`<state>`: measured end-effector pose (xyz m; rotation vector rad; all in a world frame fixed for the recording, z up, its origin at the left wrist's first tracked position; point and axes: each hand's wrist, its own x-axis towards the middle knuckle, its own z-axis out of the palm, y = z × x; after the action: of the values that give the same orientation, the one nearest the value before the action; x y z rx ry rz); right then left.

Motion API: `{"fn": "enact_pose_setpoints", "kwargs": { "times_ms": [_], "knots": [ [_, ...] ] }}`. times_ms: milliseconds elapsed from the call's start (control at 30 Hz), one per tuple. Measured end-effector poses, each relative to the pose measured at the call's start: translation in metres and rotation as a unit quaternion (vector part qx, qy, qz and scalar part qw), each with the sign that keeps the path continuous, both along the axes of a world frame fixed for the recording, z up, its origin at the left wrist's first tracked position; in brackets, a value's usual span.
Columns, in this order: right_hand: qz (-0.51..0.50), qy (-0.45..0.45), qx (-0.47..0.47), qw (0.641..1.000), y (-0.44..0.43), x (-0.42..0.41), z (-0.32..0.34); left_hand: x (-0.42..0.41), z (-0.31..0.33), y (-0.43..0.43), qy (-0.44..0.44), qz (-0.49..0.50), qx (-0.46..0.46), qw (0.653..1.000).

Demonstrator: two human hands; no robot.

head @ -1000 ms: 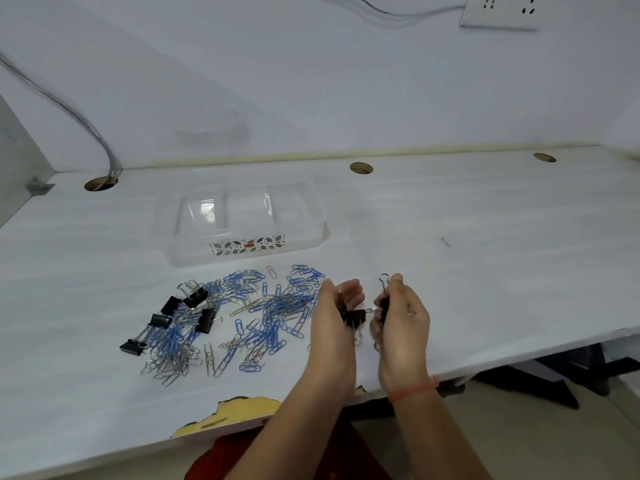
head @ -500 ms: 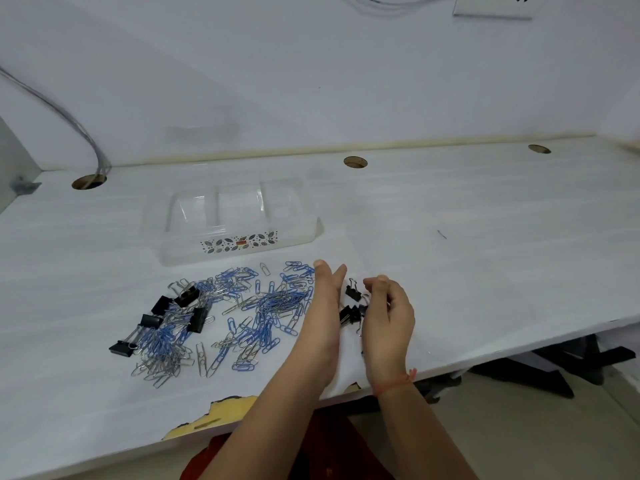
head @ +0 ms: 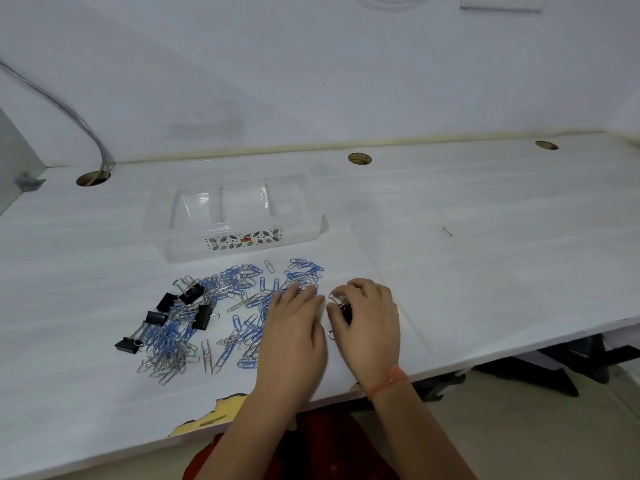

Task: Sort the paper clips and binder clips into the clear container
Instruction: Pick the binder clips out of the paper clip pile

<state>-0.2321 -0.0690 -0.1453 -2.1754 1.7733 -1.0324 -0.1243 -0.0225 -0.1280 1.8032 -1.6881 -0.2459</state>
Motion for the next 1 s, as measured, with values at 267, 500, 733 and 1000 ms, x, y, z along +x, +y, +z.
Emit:
{"fn": "enact_pose_setpoints", "kwargs": {
  "times_ms": [267,500,733,1000],
  "knots": [
    [-0.011,0.011,0.000,1.000,-0.004,-0.003,-0.002,0.008,-0.006,-0.003,-0.085,0.000,-0.008,0.996],
    [0.019,0.004,-0.034,0.999,0.000,0.004,0.025,0.017,0.006,0.010,0.022,0.063,-0.064,0.996],
    [0.184,-0.037,0.041,0.981,0.011,0.054,0.042,0.069,0.017,0.040,0.031,0.190,-0.101,0.976],
    [0.332,0.030,0.097,0.938,0.022,0.132,0.040,0.147,0.015,0.069,-0.037,0.311,-0.022,0.949]
  ]
}}
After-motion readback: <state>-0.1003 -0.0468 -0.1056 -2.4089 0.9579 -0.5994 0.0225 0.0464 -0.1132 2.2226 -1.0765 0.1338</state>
